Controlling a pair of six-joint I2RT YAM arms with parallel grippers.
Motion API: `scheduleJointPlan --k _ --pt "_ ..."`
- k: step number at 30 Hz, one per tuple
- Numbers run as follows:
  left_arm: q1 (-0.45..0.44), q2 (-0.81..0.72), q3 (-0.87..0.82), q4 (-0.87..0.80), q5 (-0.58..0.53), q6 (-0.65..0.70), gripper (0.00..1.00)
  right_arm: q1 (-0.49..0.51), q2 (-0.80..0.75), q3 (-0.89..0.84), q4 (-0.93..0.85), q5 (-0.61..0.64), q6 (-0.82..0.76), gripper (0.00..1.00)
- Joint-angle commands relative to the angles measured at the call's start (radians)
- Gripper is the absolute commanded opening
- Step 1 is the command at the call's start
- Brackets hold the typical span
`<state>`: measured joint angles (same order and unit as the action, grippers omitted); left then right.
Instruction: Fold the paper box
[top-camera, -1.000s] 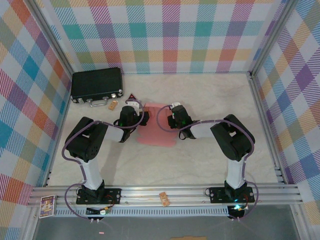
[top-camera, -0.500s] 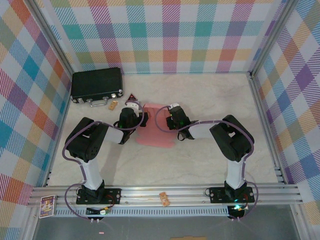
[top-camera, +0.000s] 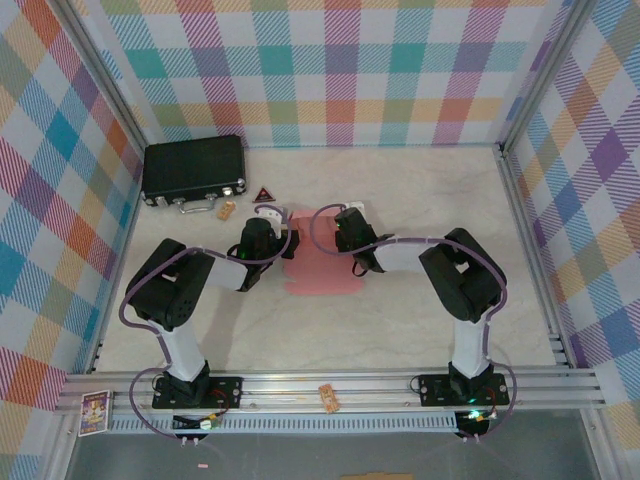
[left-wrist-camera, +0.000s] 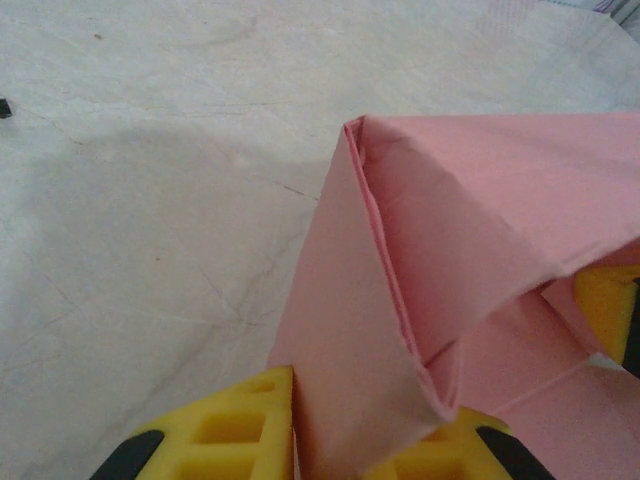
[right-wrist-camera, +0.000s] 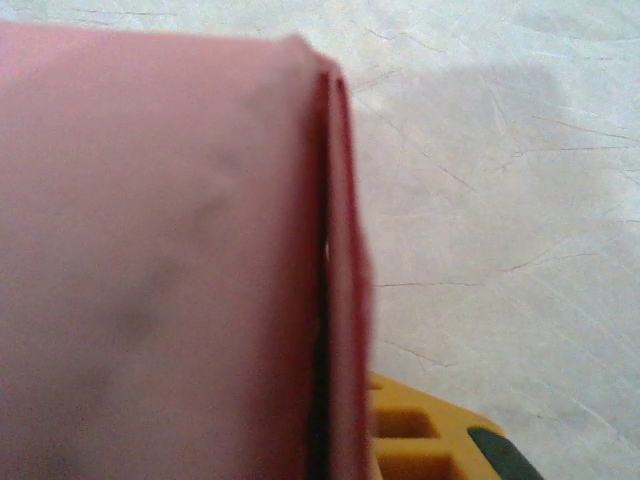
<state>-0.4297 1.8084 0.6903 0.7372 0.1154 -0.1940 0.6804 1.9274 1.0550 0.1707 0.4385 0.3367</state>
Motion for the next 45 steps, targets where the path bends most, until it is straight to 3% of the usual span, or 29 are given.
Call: scheduleJointPlan --k 1,11,38,45 --pt "-0.015 -0.035 0.001 -0.052 0.058 0.004 0.16 0.013 0.023 0.026 -0.026 -0.018 0.022 0.14" --pt "-0.074 -0.134 -0.013 -0.205 -0.016 0.000 0.16 0.016 0.041 0.036 -0.095 0.056 0.061 0.10" --pt "-0.090 -0.107 0.001 -0.211 0.016 0.002 0.17 0.031 0.114 0.119 -0.199 0.213 0.266 0.12" --pt "-0.089 -0.108 0.009 -0.226 0.006 0.012 0.17 0.031 0.085 0.074 -0.166 0.168 0.211 0.23"
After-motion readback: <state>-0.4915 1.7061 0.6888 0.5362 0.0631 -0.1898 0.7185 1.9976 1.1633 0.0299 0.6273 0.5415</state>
